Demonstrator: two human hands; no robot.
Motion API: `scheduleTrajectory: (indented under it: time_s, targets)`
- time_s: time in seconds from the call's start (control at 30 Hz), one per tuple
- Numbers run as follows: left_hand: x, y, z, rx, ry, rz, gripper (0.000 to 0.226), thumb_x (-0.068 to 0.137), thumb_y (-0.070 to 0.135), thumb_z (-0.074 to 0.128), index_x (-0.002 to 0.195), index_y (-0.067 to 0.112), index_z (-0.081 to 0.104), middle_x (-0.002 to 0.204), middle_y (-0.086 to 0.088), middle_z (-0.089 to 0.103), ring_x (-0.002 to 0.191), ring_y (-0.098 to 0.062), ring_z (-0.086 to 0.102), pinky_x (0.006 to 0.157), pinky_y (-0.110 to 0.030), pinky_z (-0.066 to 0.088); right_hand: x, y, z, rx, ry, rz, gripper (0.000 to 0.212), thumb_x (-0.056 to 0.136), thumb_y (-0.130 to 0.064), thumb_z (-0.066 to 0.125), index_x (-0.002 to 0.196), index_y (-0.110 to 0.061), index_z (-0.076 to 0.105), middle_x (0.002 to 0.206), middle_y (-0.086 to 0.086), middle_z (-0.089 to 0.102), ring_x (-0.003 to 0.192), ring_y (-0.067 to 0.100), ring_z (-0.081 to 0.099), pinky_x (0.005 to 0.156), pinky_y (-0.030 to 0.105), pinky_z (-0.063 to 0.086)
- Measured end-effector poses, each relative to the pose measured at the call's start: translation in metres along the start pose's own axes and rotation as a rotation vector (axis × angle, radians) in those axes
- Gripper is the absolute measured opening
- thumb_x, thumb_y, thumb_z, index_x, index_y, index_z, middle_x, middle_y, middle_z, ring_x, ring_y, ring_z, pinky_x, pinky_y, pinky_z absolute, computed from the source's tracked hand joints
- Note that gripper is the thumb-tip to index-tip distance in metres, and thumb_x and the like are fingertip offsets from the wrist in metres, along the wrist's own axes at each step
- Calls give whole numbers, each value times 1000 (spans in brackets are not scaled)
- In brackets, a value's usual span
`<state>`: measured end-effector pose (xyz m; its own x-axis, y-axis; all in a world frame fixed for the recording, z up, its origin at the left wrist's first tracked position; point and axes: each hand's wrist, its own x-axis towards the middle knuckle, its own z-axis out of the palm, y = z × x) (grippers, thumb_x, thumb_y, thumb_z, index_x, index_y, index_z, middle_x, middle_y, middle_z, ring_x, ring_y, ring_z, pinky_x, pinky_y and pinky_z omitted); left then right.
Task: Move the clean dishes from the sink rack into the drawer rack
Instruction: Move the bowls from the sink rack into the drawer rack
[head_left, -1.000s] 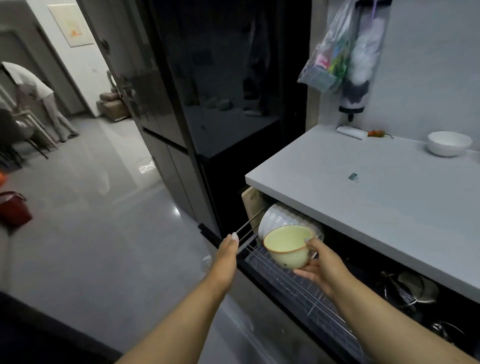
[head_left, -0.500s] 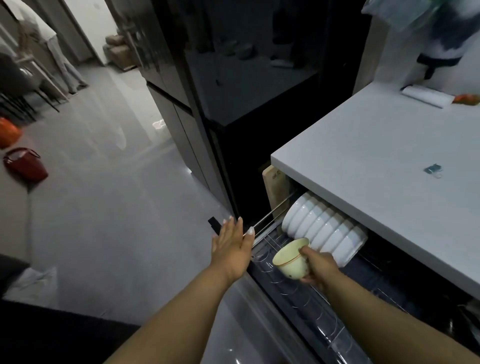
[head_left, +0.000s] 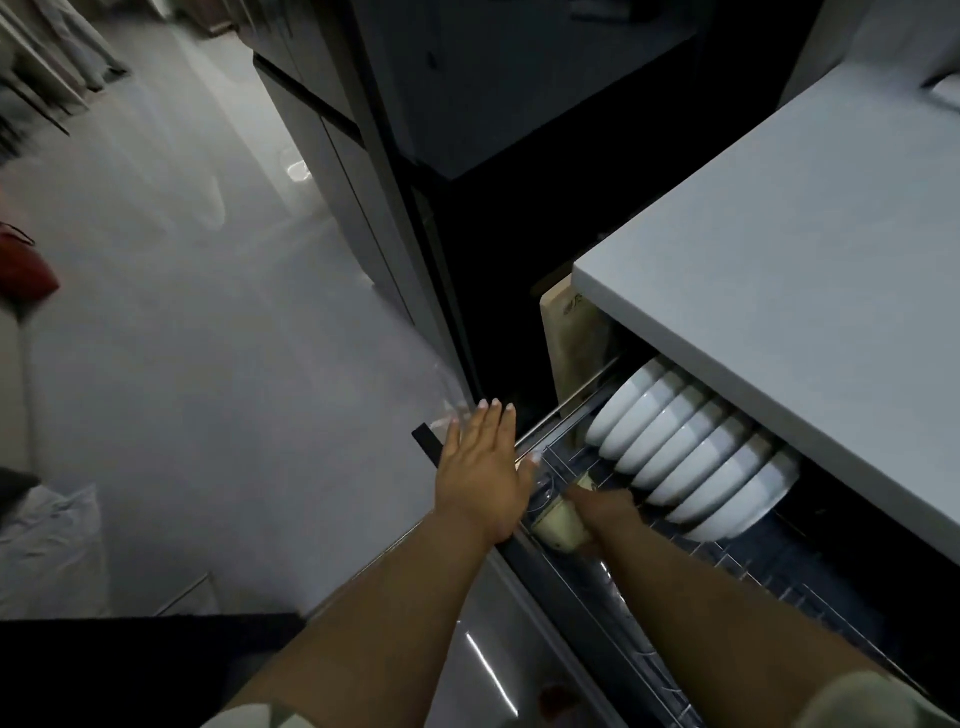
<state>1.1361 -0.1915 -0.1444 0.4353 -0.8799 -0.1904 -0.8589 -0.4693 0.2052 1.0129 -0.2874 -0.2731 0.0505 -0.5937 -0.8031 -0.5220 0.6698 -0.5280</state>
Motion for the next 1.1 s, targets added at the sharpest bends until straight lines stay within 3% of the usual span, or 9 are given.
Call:
scheduleTrajectory:
  time_s: [0.13, 0.2, 0.43, 0.57, 0.73, 0.87, 0.93, 1.0, 1.1]
  targets:
    - [0, -2, 5, 12, 55, 11, 84, 84, 60, -4, 154, 18, 17, 160, -1, 23, 149, -15, 13, 122, -40, 4, -25, -25, 12, -108, 3, -5, 81, 69, -42, 76, 130, 2, 46, 128, 20, 55, 112, 35, 59, 83, 40, 55]
    - [0, -2, 5, 13, 56, 12, 84, 84, 60, -2, 153, 18, 22, 157, 0, 29, 147, -15, 20, 121, -41, 9, -22, -28, 20, -106, -13, -4, 93, 61, -49, 76, 131, 1, 39, 127, 17, 56, 111, 33, 60, 83, 37, 54]
    - [1, -5, 7, 9, 80, 28, 93, 86, 66, -13, 149, 16, 33, 148, -3, 45, 140, -17, 36, 119, -39, 18, 57, 8, 54, -24, -64, 23, 117, 39, -66, 72, 137, -12, 36, 110, 11, 65, 92, 31, 67, 75, 52, 58]
    - [2, -5, 7, 12, 76, 17, 86, 89, 64, -5, 149, 16, 34, 147, -2, 46, 139, -17, 37, 119, -38, 19, 53, 7, 50, 0, -115, 43, 106, 43, -53, 78, 133, -12, 41, 110, 15, 63, 91, 33, 67, 62, 54, 58]
    - [1, -3, 4, 91, 14, 2, 86, 82, 61, -3, 151, 18, 28, 149, 1, 43, 139, -15, 34, 119, -37, 16, -8, -21, 22, -126, -123, -41, 69, 76, -37, 75, 130, 0, 51, 120, 17, 63, 89, 24, 64, 53, 23, 49]
    - [2, 2, -2, 57, -79, -37, 71, 95, 59, 10, 152, 18, 22, 150, -2, 42, 140, -18, 32, 119, -35, 14, -41, -34, -5, -99, -106, -86, 37, 88, -27, 66, 110, 1, 58, 95, 14, 61, 79, 23, 59, 40, 17, 39]
    - [-2, 11, -6, -72, -106, -77, 64, 100, 52, 24, 152, 16, 22, 149, -9, 43, 140, -23, 34, 119, -38, 16, -56, -40, -16, -46, -123, -115, 31, 88, -27, 63, 98, 3, 62, 81, 13, 61, 69, 24, 59, 51, 23, 46]
    - [-10, 23, -12, -248, -130, -136, 63, 100, 50, 31, 152, 15, 22, 147, -13, 44, 138, -28, 37, 116, -42, 25, -74, -47, -28, 3, -138, -155, 26, 87, -26, 61, 79, -1, 63, 71, 13, 60, 63, 24, 58, 58, 28, 48]
    - [-24, 43, -18, -444, -150, -189, 62, 99, 50, 35, 150, 16, 26, 131, -13, 58, 122, -30, 53, 102, -43, 43, -105, -57, -47, 54, -152, -202, 28, 92, -26, 57, 72, -7, 53, 62, 10, 53, 51, 21, 52, 45, 22, 43]
